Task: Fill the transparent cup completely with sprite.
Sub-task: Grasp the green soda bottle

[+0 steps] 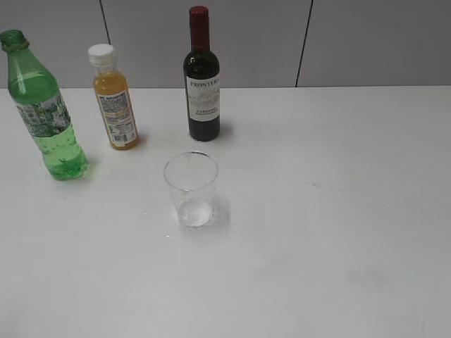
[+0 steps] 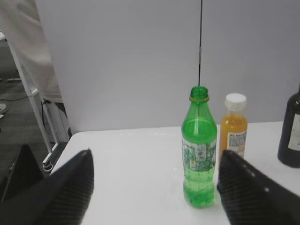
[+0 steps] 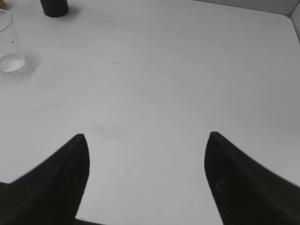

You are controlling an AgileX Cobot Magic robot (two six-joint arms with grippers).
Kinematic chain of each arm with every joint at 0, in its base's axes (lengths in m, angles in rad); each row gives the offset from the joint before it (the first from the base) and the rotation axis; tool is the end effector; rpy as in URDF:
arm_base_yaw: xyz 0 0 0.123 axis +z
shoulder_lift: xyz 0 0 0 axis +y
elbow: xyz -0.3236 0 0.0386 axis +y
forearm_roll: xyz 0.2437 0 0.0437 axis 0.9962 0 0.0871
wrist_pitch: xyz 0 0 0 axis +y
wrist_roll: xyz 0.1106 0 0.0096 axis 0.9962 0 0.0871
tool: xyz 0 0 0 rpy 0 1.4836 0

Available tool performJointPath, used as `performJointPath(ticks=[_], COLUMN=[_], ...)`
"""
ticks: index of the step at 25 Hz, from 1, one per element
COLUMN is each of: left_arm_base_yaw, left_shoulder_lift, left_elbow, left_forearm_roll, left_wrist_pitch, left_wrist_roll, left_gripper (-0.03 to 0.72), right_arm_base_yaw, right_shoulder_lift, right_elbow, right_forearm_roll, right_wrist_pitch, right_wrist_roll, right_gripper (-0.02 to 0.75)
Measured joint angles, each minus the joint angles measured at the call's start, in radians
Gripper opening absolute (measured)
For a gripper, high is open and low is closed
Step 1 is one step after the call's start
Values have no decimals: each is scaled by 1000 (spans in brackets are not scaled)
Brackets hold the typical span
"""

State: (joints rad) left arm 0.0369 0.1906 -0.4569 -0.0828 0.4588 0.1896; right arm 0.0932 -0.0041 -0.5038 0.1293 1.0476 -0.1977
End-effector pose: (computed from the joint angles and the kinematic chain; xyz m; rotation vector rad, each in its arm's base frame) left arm 0.0237 -0.0032 0.3169 0.0933 1.6728 0.0842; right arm -0.0337 0.0093 0.2690 -0.2979 1.9956 0.0878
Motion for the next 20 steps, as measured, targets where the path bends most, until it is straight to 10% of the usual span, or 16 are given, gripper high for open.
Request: performJointPath(ticks=[20], left_arm_base_yaw=[0], left_shoulder_lift=[688], left_elbow=[52], left_forearm_roll=[-35], left_wrist_pitch=[-684], left_wrist_roll=[-14], left_gripper=[598], right_arm_base_yaw=[0], right_shoulder_lift=[0], right_elbow=[0], right_forearm_roll=[0], right_wrist_pitch=[0], right_wrist_roll=[1], right_gripper=[582])
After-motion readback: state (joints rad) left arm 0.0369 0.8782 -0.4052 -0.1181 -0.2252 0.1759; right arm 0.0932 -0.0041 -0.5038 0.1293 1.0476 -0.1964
